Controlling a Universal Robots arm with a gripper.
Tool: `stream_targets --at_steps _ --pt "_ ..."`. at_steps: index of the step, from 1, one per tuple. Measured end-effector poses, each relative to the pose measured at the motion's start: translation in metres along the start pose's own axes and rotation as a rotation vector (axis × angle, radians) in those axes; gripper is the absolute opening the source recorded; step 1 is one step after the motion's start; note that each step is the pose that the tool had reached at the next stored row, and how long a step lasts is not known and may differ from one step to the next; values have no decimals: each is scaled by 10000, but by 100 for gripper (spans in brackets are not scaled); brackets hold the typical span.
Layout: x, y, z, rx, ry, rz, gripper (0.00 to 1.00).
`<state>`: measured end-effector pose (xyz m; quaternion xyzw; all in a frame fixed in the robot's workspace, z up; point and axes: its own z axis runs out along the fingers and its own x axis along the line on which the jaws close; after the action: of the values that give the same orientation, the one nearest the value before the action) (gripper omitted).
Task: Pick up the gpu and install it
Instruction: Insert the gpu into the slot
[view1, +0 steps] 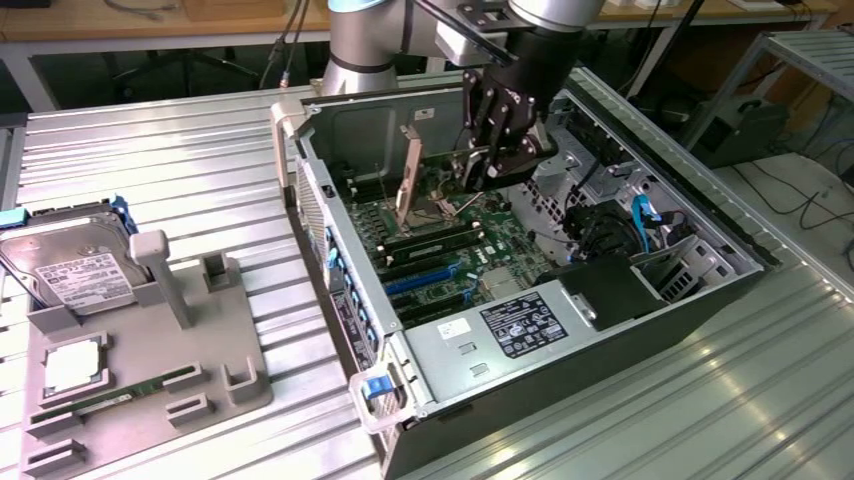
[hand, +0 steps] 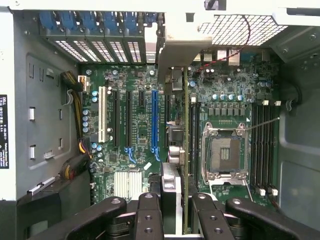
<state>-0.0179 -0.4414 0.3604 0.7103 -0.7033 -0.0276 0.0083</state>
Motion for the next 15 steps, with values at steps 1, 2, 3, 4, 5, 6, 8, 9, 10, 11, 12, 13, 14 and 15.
stream_targets --at_steps 1,2,3,4,5,6,8,9,10,11,12,13,14,15 --pt "8 -1 1 0 4 -1 28" --pt "17 1 3 7 4 -1 28" --pt "22 3 4 22 6 -1 28" --pt "27 2 8 23 4 -3 28" --pt "37 2 12 22 6 -3 28" --pt "50 2 22 23 5 -3 28" --pt "64 1 53 22 3 -3 28" --pt "66 0 72 19 6 -2 28" --pt "66 -1 88 11 5 -3 28" --pt "66 -1 94 6 5 -3 28" --pt "66 -2 96 -10 9 -2 28" --pt "66 -2 100 -36 9 -3 28" --pt "67 -2 104 -61 12 -1 28" --pt "67 -2 108 -76 21 0 28"
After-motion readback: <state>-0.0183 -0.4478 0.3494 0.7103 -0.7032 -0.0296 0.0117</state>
